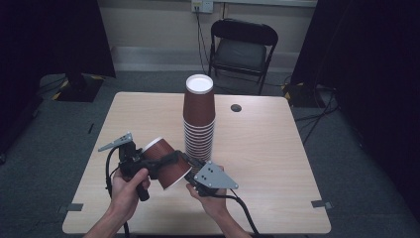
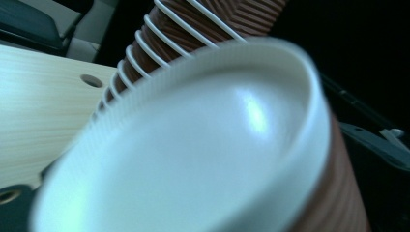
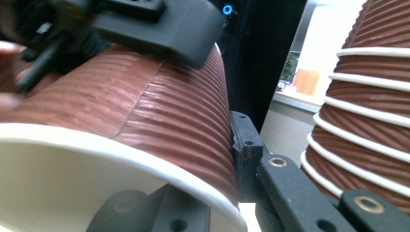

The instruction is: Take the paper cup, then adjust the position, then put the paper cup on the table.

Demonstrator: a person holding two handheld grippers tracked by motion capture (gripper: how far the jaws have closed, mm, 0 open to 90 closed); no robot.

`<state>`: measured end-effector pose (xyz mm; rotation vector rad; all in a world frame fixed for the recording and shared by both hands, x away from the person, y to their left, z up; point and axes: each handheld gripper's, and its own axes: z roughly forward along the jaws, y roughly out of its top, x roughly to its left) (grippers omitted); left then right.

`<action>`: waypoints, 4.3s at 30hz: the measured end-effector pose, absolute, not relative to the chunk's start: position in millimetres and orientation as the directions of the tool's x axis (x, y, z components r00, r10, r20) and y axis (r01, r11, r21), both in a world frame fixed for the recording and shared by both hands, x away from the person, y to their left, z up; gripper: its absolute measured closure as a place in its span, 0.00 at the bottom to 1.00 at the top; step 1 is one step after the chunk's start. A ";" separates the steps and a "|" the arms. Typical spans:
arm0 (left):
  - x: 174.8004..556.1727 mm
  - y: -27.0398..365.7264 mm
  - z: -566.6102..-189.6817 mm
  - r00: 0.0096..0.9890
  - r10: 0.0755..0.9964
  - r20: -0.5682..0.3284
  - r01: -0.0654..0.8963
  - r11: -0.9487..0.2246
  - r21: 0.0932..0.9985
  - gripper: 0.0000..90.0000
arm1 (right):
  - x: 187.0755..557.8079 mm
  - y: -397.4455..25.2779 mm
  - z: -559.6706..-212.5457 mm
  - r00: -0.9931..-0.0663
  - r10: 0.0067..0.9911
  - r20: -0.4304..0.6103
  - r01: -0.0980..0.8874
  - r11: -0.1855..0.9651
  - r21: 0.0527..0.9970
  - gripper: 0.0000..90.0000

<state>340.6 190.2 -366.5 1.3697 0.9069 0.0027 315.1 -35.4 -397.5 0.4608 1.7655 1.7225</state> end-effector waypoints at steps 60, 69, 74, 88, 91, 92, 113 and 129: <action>317.0 167.4 -392.9 0.899 0.437 0.034 0.144 -0.368 0.919 0.20 | 361.2 -116.2 -388.1 -0.841 0.498 0.213 0.461 0.452 0.764 0.96; 311.2 153.5 -398.2 0.931 0.356 0.079 0.095 -0.446 0.890 0.17 | 360.3 -113.8 -387.5 -0.848 0.468 0.248 0.487 0.508 0.710 0.96; 308.8 145.6 -402.5 0.935 0.328 0.135 0.050 -0.497 0.866 0.17 | 360.6 -110.3 -384.5 -0.868 0.437 0.236 0.471 0.574 0.669 0.96; 296.9 114.3 -423.8 0.915 0.254 0.314 -0.088 -0.635 0.767 0.07 | 368.4 -91.5 -390.7 -0.851 0.435 0.294 0.523 0.660 0.539 0.96; 296.0 111.5 -425.9 0.898 0.269 0.349 -0.101 -0.644 0.758 0.08 | 369.8 -88.8 -391.0 -0.844 0.443 0.303 0.536 0.663 0.523 0.96; 296.1 111.6 -425.6 0.898 0.265 0.352 -0.108 -0.643 0.758 0.08 | 370.2 -88.6 -390.7 -0.839 0.447 0.310 0.543 0.658 0.522 0.96; 285.9 98.2 -424.5 0.869 0.234 0.436 -0.195 -0.648 0.736 0.10 | 373.5 -65.7 -390.1 -0.832 0.462 0.308 0.555 0.708 0.437 0.96; 283.7 97.3 -426.9 0.854 0.266 0.446 -0.215 -0.601 0.770 0.13 | 373.5 -62.7 -392.9 -0.822 0.474 0.314 0.569 0.696 0.438 0.91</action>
